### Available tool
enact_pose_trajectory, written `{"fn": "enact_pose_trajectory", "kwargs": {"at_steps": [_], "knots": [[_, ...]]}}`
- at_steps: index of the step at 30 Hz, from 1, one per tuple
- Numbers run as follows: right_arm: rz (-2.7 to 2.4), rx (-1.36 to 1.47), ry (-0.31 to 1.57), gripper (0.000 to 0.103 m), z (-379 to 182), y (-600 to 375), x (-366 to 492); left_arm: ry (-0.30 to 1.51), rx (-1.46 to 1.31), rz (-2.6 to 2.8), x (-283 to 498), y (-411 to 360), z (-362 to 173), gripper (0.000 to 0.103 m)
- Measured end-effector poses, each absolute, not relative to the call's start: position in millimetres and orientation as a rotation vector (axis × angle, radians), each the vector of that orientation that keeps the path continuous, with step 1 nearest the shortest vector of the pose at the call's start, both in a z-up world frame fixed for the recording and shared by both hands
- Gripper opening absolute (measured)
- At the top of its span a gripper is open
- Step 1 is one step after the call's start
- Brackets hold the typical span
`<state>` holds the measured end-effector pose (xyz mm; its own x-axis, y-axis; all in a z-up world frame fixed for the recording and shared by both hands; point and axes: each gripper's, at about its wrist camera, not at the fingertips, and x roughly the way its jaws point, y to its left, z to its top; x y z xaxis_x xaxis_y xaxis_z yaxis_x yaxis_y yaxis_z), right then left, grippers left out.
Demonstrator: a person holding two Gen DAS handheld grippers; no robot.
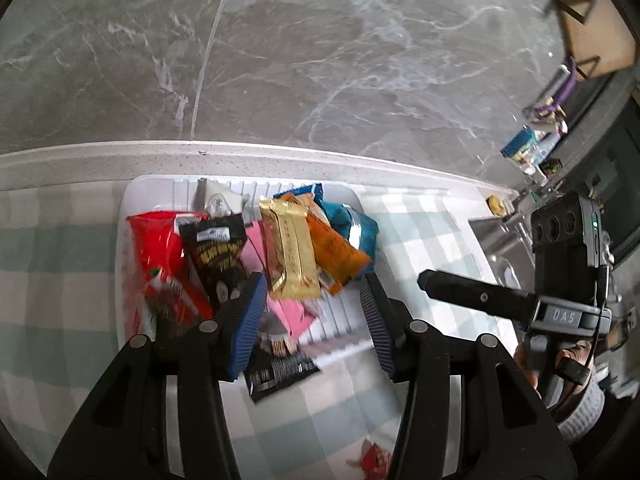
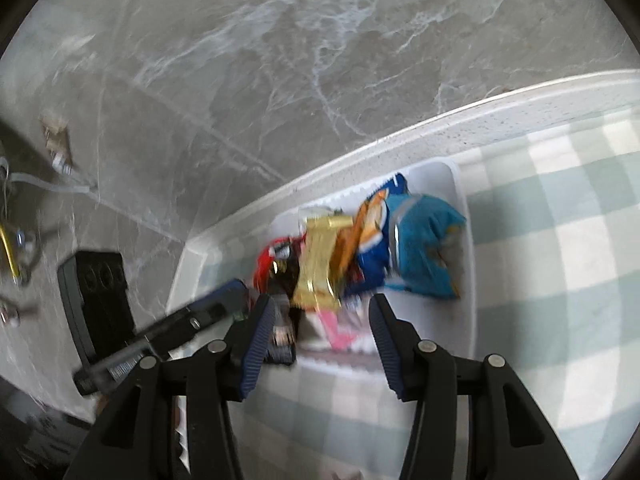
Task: Organize snacks
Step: 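Move both tools back over the red-white candy packets on the table, then grasp the red candy packet with the left tool while the right tool grasps the red-white packet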
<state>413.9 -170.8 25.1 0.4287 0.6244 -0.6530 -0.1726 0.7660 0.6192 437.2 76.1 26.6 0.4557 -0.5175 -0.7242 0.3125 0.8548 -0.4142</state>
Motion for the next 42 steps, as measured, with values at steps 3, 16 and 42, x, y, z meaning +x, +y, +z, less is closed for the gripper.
{"fn": "enact_pose_trajectory", "kwargs": {"at_steps": [3,16,42], "knots": [[0.526,0.432,1.01,0.052,28,-171,386,0.965,-0.209,-0.526,416,76,32,0.047],[0.55,0.105,1.084,0.055,-3,-147,263,1.044,-0.034,-0.638,324,57,0,0.048],[0.501,-0.197,1.058,0.055,-54,-99,203,1.349,-0.147,-0.657,276,-3,-72,0.049]]}}
